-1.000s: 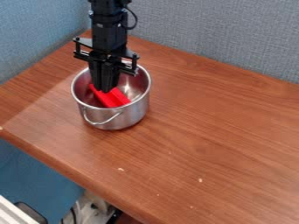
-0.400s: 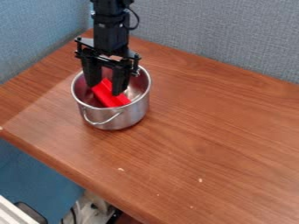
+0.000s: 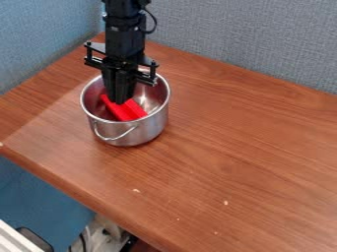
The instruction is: Move the red object from the metal pot to the table
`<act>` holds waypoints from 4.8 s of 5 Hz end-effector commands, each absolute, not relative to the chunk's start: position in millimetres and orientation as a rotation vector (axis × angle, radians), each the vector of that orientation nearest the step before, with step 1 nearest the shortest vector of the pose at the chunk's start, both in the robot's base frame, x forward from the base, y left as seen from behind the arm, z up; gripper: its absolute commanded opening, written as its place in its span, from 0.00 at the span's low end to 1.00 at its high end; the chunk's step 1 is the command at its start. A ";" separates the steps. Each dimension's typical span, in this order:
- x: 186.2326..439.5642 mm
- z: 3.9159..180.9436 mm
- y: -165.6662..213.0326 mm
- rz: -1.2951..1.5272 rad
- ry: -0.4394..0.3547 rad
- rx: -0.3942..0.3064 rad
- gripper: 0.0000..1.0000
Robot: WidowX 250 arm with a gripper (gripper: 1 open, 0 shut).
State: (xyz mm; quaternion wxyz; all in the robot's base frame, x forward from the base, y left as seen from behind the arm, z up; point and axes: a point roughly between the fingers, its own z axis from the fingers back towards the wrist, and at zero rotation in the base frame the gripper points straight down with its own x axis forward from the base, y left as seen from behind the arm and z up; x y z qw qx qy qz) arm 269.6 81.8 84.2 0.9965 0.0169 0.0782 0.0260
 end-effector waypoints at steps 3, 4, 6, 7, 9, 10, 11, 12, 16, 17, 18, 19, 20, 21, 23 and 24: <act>275.6 88.7 79.6 0.045 0.129 0.038 0.00; 276.0 87.7 77.9 0.041 0.131 0.038 1.00; 276.1 86.0 75.7 0.039 0.137 0.035 0.00; 275.7 84.1 76.3 0.042 0.141 0.035 0.00; 275.7 90.0 73.0 0.043 0.148 0.033 1.00; 275.9 89.9 72.2 0.045 0.150 0.031 1.00; 275.8 89.3 72.5 0.047 0.151 0.030 0.00; 275.7 88.6 72.8 0.049 0.153 0.029 0.00; 274.3 99.1 68.7 0.054 0.149 0.025 0.00; 274.3 108.1 66.2 0.056 0.138 0.026 1.00; 273.8 114.4 64.5 0.058 0.130 0.028 0.00; 273.1 113.0 65.6 0.063 0.133 0.027 0.00; 270.3 126.7 57.9 0.033 0.098 0.037 1.00; 271.8 151.8 40.5 -0.030 0.038 0.026 0.00; 271.0 142.9 37.0 -0.058 0.053 -0.003 1.00; 269.8 137.7 38.7 -0.061 0.068 -0.001 1.00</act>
